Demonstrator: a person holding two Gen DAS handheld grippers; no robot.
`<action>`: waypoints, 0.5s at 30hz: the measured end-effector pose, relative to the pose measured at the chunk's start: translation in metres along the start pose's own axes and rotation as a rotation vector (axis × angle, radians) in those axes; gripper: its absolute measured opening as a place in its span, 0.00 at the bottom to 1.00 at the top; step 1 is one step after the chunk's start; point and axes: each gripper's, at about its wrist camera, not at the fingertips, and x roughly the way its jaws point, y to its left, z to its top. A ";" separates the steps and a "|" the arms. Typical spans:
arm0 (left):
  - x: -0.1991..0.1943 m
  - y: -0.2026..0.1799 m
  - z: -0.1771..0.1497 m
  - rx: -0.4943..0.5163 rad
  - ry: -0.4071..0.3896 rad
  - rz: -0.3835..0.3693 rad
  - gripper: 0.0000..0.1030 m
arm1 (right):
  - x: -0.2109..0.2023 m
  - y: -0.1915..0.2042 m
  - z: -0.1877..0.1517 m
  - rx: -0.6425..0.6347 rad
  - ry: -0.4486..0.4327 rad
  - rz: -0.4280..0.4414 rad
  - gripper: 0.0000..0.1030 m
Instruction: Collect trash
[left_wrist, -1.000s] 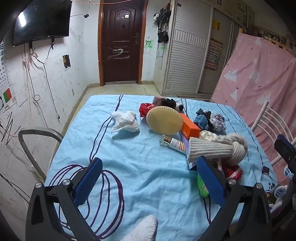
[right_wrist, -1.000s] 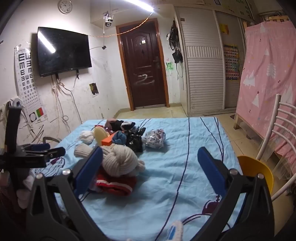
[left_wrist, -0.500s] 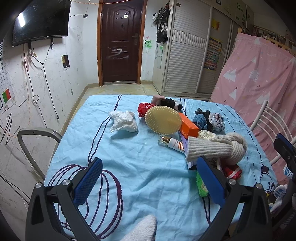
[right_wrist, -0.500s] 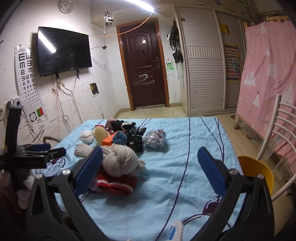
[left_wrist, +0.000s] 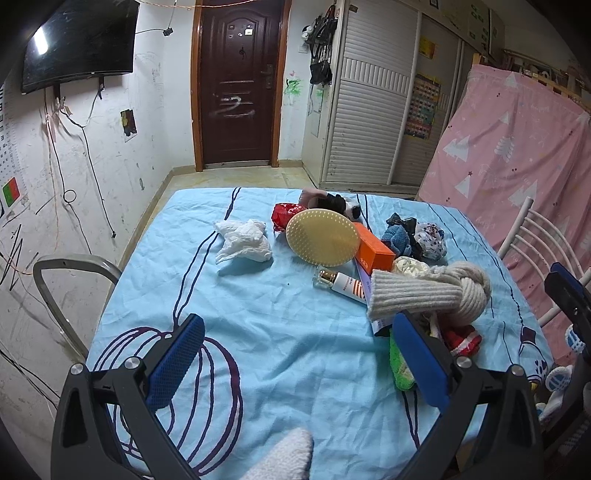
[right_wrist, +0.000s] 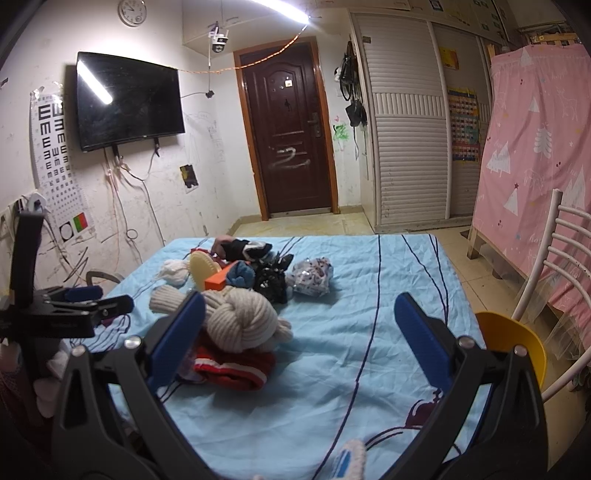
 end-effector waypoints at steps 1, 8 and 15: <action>0.000 0.000 0.000 0.000 0.000 -0.001 0.90 | 0.000 0.000 0.000 0.001 -0.001 0.001 0.95; 0.001 -0.001 -0.001 0.001 0.005 -0.005 0.90 | 0.002 0.001 -0.002 -0.002 -0.003 -0.002 0.95; 0.002 -0.001 -0.001 0.001 0.006 -0.006 0.90 | 0.000 0.001 0.001 -0.002 -0.001 -0.002 0.95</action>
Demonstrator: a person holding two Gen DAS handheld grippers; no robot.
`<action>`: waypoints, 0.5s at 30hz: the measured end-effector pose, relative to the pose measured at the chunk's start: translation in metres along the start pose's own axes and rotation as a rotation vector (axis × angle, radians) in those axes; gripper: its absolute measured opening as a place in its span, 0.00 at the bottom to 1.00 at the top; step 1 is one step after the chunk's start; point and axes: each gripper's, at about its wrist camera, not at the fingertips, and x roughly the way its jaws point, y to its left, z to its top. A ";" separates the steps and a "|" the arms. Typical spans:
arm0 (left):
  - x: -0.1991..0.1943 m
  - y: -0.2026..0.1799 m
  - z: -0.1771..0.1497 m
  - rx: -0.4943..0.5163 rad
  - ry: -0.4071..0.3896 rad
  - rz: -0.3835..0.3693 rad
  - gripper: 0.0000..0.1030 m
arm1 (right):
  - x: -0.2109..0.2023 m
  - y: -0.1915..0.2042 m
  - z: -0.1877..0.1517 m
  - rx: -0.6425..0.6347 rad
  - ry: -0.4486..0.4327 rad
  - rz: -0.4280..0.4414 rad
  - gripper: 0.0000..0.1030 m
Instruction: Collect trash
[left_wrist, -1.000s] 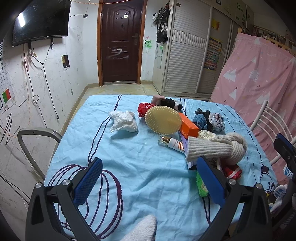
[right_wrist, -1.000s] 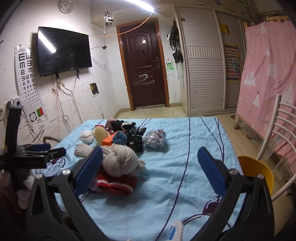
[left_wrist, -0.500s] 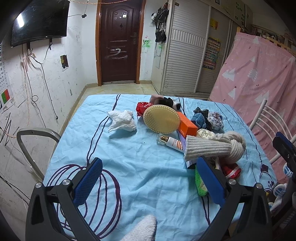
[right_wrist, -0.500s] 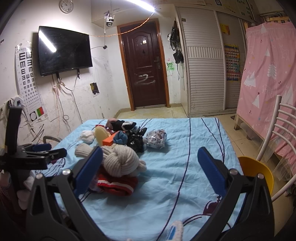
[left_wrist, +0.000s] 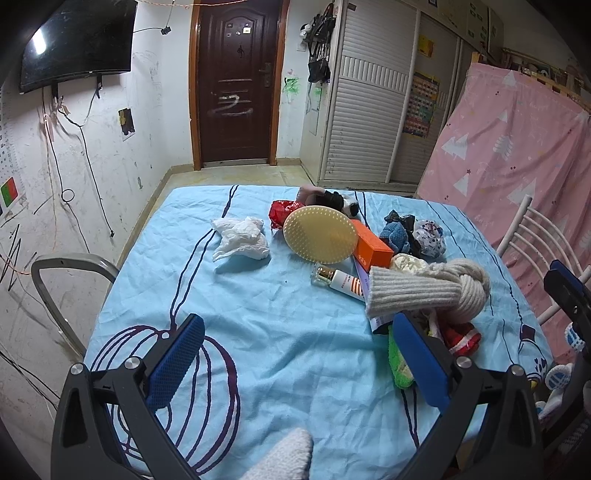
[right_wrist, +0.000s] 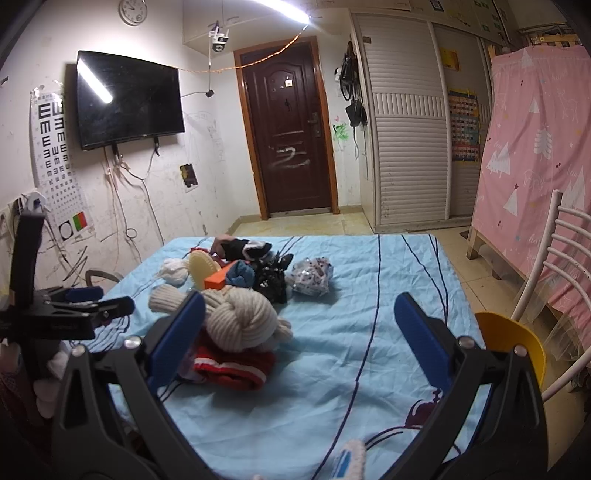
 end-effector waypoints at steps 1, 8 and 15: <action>0.000 0.000 0.000 0.000 0.000 -0.001 0.90 | 0.000 0.000 0.000 0.000 0.000 0.000 0.95; 0.000 0.000 -0.001 0.001 0.000 0.000 0.90 | 0.001 0.000 -0.002 -0.001 0.001 0.001 0.95; 0.001 -0.001 -0.002 0.003 0.000 -0.001 0.90 | 0.002 0.000 -0.002 0.000 0.003 0.000 0.95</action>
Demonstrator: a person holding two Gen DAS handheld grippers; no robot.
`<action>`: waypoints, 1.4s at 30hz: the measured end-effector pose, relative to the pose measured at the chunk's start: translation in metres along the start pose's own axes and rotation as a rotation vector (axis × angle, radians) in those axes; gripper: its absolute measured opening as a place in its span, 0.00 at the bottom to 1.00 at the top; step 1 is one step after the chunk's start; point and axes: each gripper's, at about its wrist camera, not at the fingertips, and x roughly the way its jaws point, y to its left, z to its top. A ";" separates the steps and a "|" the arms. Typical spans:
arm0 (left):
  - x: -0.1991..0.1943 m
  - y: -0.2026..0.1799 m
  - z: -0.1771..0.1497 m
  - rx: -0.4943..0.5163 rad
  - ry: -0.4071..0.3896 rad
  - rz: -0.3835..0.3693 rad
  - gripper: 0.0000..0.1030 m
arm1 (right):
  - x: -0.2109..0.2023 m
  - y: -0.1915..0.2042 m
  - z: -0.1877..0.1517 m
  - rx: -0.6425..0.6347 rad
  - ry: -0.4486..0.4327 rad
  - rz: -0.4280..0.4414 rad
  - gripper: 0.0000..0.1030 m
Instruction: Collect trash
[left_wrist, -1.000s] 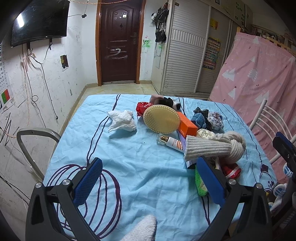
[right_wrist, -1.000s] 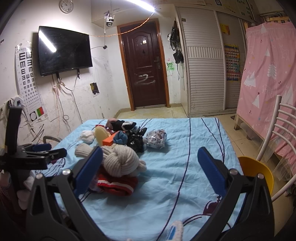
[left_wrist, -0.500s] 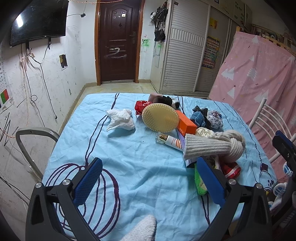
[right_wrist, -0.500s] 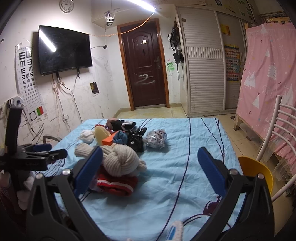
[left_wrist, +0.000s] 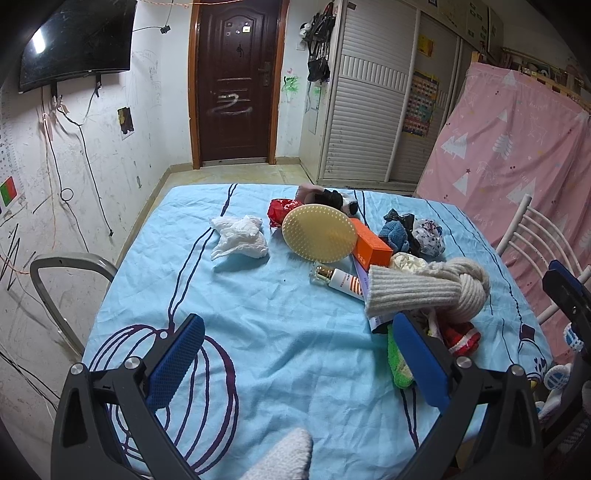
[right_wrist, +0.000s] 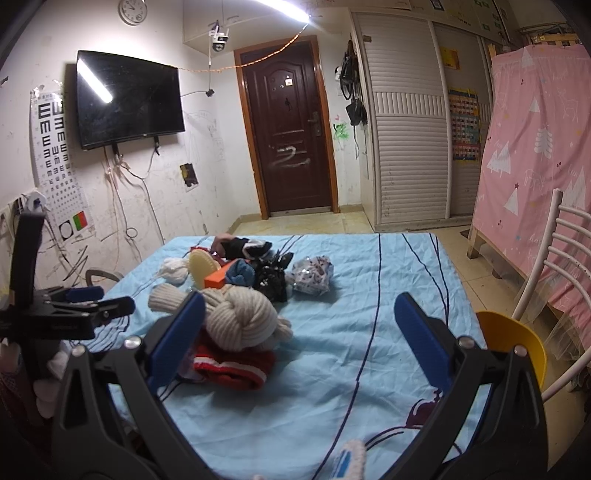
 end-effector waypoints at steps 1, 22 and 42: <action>0.000 0.000 0.000 0.000 0.000 0.001 0.90 | -0.001 0.000 0.000 0.000 0.000 0.000 0.95; 0.036 -0.019 0.025 -0.029 0.086 -0.186 0.90 | 0.038 0.001 -0.008 -0.009 0.098 0.126 0.95; 0.056 -0.031 0.034 -0.005 0.130 -0.226 0.90 | 0.083 0.016 -0.004 -0.011 0.250 0.250 0.47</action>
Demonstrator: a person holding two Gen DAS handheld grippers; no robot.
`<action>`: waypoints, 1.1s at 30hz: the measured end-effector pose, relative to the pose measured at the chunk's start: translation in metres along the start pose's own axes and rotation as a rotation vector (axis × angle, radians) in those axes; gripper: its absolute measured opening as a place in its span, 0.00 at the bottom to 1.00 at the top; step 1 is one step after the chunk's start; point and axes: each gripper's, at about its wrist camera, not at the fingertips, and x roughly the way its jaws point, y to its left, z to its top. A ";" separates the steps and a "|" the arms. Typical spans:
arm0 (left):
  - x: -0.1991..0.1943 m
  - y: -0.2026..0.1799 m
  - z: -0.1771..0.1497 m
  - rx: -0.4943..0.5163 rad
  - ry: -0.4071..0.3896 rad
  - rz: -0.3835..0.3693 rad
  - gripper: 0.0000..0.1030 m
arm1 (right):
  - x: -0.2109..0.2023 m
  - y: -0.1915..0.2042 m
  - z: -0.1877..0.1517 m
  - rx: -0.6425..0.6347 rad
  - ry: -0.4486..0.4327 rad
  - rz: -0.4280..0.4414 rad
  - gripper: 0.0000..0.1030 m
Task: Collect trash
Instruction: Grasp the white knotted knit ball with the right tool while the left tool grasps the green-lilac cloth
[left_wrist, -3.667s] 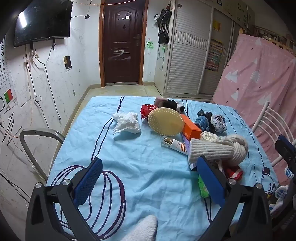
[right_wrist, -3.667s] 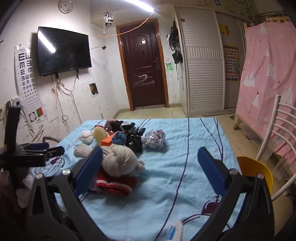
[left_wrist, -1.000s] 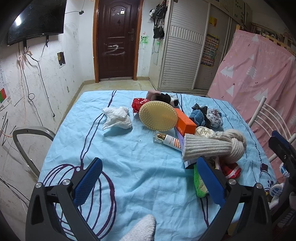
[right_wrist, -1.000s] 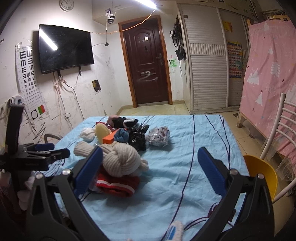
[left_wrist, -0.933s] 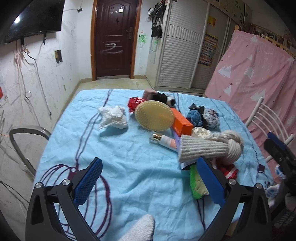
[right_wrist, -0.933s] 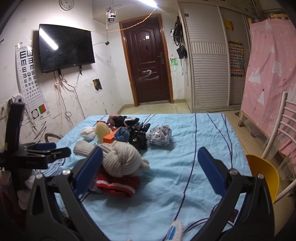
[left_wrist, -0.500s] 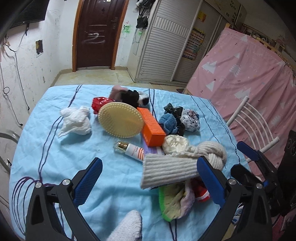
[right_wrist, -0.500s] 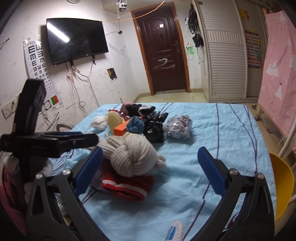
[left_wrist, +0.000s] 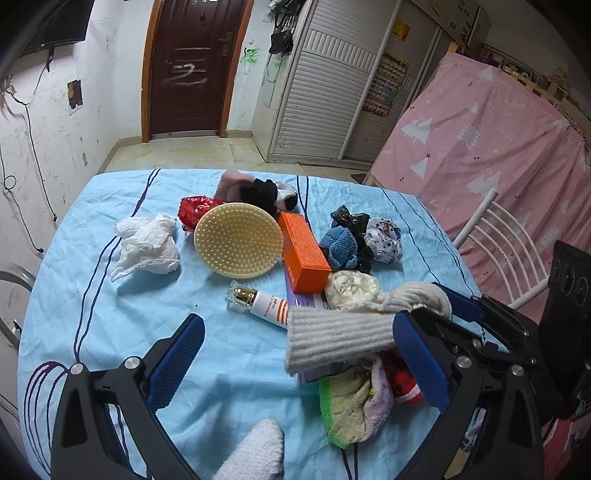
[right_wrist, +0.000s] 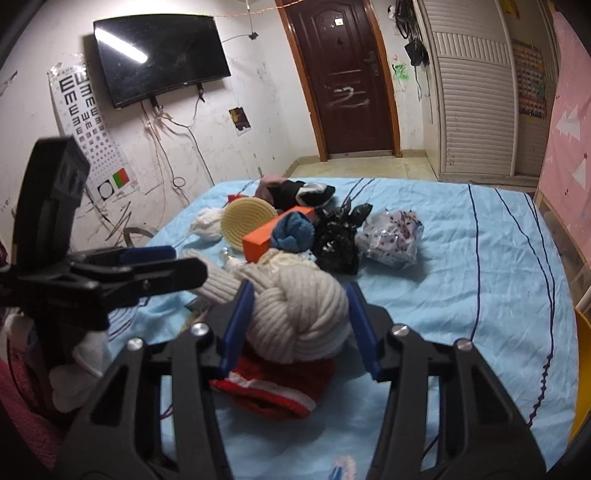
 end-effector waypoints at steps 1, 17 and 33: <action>0.000 -0.001 -0.001 0.005 0.004 -0.002 0.90 | -0.001 -0.004 0.001 0.019 -0.004 0.004 0.47; 0.025 -0.029 -0.025 0.108 0.145 0.023 0.59 | -0.041 -0.048 0.013 0.185 -0.126 0.041 0.46; 0.000 -0.040 -0.033 0.134 0.142 0.011 0.28 | -0.067 -0.078 0.004 0.251 -0.176 0.017 0.47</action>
